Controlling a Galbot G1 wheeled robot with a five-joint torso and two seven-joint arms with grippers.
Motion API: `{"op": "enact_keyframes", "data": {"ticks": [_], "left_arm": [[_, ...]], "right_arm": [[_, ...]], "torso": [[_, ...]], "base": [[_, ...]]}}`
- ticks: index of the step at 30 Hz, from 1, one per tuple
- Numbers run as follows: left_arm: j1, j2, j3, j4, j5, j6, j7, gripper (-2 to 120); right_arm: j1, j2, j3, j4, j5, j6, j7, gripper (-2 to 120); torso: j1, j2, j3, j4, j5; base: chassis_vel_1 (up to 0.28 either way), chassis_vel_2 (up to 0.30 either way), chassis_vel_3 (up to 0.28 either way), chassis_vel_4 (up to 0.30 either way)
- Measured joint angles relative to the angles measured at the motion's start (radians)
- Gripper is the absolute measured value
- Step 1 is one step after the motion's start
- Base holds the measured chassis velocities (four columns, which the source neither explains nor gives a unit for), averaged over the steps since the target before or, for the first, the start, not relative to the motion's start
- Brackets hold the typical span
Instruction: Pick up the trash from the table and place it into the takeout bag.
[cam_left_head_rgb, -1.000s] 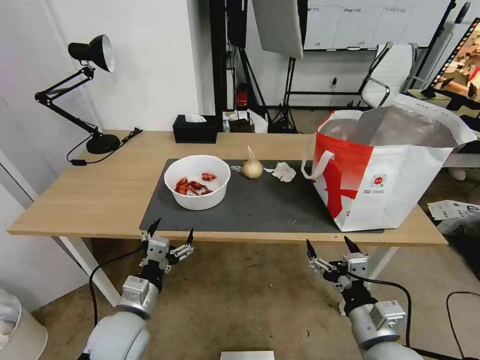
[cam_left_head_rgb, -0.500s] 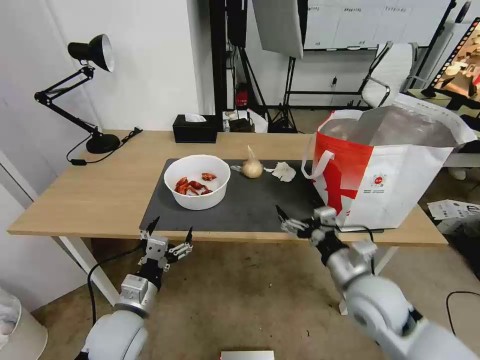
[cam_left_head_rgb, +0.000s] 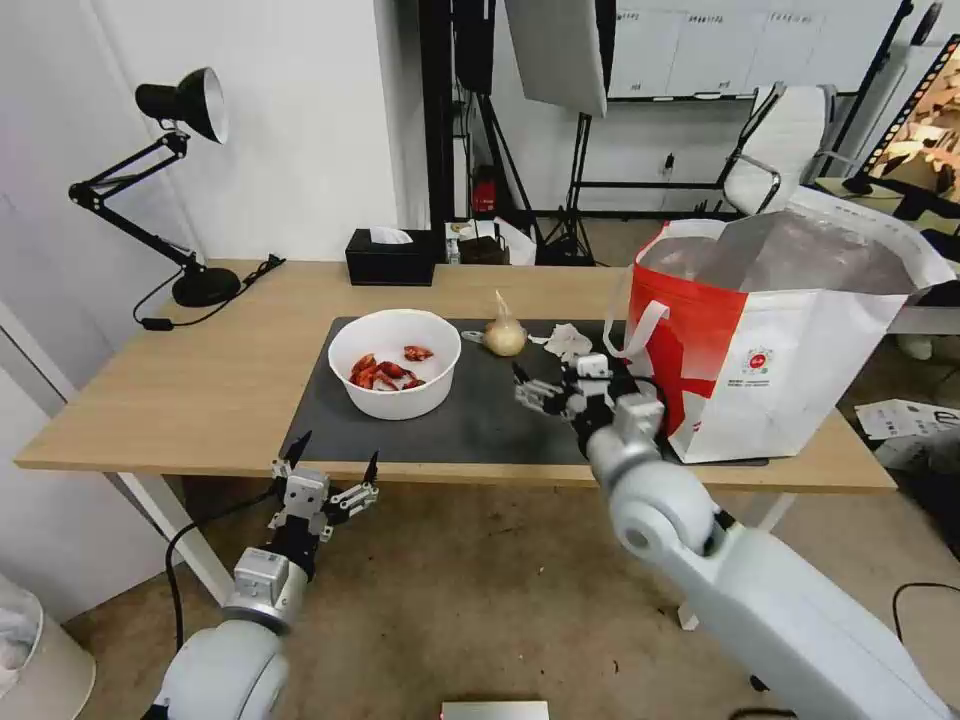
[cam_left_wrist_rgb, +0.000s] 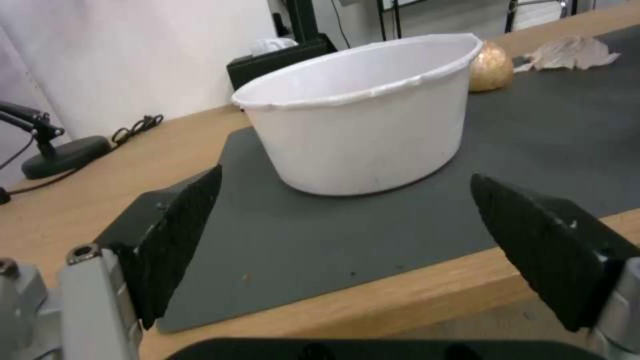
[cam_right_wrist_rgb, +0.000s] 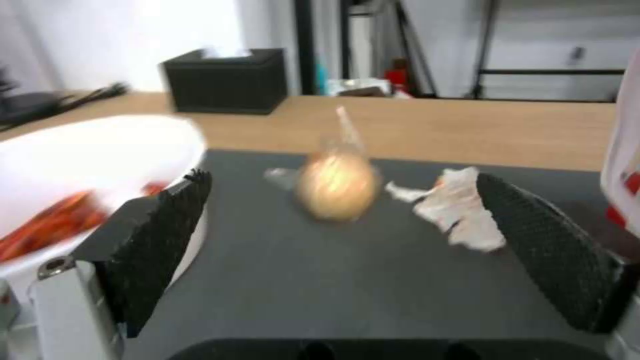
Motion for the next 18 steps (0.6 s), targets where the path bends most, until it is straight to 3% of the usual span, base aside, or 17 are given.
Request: {"op": "enact_keyframes", "data": {"ticks": [5,10,11,18], "left_arm": [[0.004,-0.004,-0.001,-0.001,0.000,0.000,0.000,100],[0.004,-0.005,0.000,-0.002,0.000,0.000,0.000,100],[0.006,-0.006,0.000,-0.003,0.000,-0.002,0.000,100],[0.009,-0.005,0.000,-0.004,0.000,-0.002,0.000,100]], "right_arm": [[0.109,0.068,-0.024,-0.099,0.069,-0.032,0.124,100],[0.140,0.086,-0.029,-0.138,0.076,-0.041,0.157,100],[0.182,0.113,-0.033,-0.205,0.086,-0.058,0.214,100],[0.215,0.152,-0.032,-0.287,0.095,-0.066,0.261,100]], "torso": [[0.000,0.000,0.000,0.0001,-0.0002],[0.000,0.000,0.000,0.0000,0.0001],[0.000,0.000,0.000,0.0000,0.0000],[0.000,0.000,0.000,-0.0001,0.0001]], "base": [[0.000,0.000,0.000,0.000],[0.000,0.000,0.000,0.000],[0.000,0.000,0.000,0.000],[0.000,0.000,0.000,0.000]]}}
